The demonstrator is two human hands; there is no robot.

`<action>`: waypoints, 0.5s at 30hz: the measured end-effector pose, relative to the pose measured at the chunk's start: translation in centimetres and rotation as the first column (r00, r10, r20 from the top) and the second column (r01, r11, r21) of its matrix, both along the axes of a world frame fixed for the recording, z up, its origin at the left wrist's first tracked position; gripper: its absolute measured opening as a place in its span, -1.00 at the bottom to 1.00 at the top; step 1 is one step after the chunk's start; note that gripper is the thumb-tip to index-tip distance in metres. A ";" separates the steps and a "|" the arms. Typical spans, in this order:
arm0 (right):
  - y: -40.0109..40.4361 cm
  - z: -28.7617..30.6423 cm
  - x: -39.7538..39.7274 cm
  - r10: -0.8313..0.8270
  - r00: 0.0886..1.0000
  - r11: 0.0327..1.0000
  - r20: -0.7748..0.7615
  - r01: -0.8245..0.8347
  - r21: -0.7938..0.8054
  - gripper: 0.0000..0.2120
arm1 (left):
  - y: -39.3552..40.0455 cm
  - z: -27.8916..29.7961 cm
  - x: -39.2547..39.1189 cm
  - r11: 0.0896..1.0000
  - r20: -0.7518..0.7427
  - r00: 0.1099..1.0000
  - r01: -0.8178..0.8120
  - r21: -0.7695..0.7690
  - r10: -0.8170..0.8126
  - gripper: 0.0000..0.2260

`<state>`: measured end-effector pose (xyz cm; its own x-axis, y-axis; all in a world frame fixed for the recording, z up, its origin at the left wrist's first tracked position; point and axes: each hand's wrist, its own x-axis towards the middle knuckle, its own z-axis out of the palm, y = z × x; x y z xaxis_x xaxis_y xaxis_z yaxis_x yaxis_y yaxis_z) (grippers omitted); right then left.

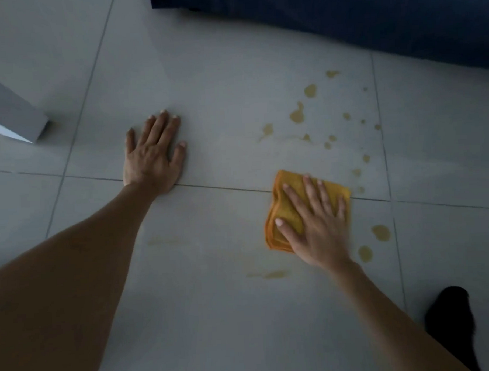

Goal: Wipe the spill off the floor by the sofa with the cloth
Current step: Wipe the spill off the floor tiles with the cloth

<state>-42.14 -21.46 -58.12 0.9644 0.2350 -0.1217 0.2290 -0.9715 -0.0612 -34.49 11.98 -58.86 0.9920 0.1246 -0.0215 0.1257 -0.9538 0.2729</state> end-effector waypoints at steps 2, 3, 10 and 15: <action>-3.6 0.2 0.4 -0.093 0.996 0.995 -0.001 0.093 -0.024 -0.31 | -0.1 0.0 0.0 1.000 0.000 1.000 -0.005 0.003 0.005 -0.47; -5.0 0.3 1.1 -0.143 0.990 0.989 -0.006 0.142 -0.033 -0.30 | -0.1 0.0 0.0 1.000 -0.001 1.000 -0.008 0.005 0.008 -0.47; -2.4 0.5 12.9 -0.416 0.903 0.905 -0.108 0.423 0.050 -0.30 | -0.1 -0.2 -0.1 1.000 0.017 1.000 -0.005 0.024 0.004 -0.46; 3.4 0.3 11.9 -0.104 0.992 0.992 -0.077 0.109 0.059 -0.32 | -0.2 -0.1 0.0 1.000 0.032 0.999 -0.005 0.026 0.005 -0.47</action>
